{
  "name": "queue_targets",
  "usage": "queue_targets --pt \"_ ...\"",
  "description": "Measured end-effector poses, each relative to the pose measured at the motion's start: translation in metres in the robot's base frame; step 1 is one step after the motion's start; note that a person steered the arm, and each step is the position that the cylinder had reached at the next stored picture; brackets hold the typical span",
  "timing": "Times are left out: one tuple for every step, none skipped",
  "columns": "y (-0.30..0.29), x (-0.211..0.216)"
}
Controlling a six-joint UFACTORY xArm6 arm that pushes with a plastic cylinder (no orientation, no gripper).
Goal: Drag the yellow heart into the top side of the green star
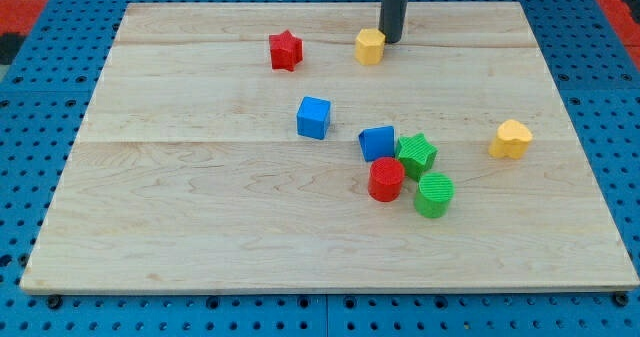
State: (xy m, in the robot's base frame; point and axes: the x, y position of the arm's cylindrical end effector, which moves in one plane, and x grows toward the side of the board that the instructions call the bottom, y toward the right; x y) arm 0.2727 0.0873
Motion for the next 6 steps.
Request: queue_targets --pt "0.000 0.018" --pt "0.086 0.024" --pt "0.178 0.086" --pt "0.181 0.159" --pt "0.182 0.180" --pt "0.149 0.179"
